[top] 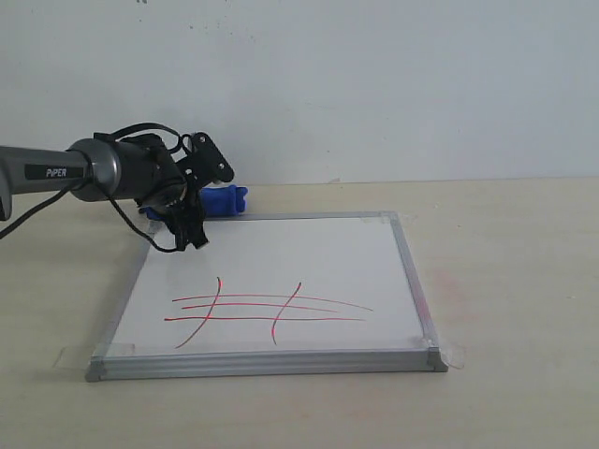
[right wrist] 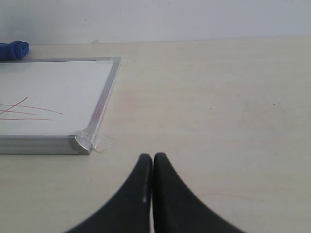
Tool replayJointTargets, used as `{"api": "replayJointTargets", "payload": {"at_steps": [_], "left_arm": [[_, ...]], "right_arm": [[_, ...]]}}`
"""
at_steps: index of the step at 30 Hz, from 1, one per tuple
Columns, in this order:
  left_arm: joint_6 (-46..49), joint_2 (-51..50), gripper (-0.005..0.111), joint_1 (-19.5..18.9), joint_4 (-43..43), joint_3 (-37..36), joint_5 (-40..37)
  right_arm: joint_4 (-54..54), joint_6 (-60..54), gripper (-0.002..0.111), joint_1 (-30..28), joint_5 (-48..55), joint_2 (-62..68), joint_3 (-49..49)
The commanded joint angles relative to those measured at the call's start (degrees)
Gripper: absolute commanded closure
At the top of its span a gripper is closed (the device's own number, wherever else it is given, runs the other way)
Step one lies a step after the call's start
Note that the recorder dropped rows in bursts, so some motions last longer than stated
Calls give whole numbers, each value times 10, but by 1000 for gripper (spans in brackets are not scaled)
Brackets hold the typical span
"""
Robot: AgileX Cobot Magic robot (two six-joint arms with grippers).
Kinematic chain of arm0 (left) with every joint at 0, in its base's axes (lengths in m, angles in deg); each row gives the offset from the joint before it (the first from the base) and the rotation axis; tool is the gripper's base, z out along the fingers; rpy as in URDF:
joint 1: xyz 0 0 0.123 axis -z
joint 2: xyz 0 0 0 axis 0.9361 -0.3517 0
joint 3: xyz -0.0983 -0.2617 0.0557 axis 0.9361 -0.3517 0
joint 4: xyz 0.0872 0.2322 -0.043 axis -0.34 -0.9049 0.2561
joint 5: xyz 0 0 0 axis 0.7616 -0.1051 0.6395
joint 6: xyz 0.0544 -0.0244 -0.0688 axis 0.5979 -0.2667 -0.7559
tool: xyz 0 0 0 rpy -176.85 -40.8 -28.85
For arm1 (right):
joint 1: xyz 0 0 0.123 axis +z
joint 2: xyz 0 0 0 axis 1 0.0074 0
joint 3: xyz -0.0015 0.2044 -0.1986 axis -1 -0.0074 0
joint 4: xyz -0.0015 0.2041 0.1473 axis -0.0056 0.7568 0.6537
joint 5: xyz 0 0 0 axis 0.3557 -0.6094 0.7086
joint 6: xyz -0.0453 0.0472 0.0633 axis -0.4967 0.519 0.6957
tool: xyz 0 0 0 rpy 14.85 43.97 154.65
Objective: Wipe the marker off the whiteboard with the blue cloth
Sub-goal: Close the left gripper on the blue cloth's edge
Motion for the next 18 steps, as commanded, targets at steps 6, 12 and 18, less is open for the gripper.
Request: {"api": "replayJointTargets", "payload": {"at_steps": [6,12,18], "left_arm": [[9,-15,56,-12,-2,3,9],[-18,-15,56,-21,-3,18,10],[-31,-16,56,-21,17,37,11]], "right_arm": [[-1,0,108,-1,-4,-2,1],[-1,0,108,-1,-8,-2,1],[-1,0,108,-1,-5,-2,1]]}}
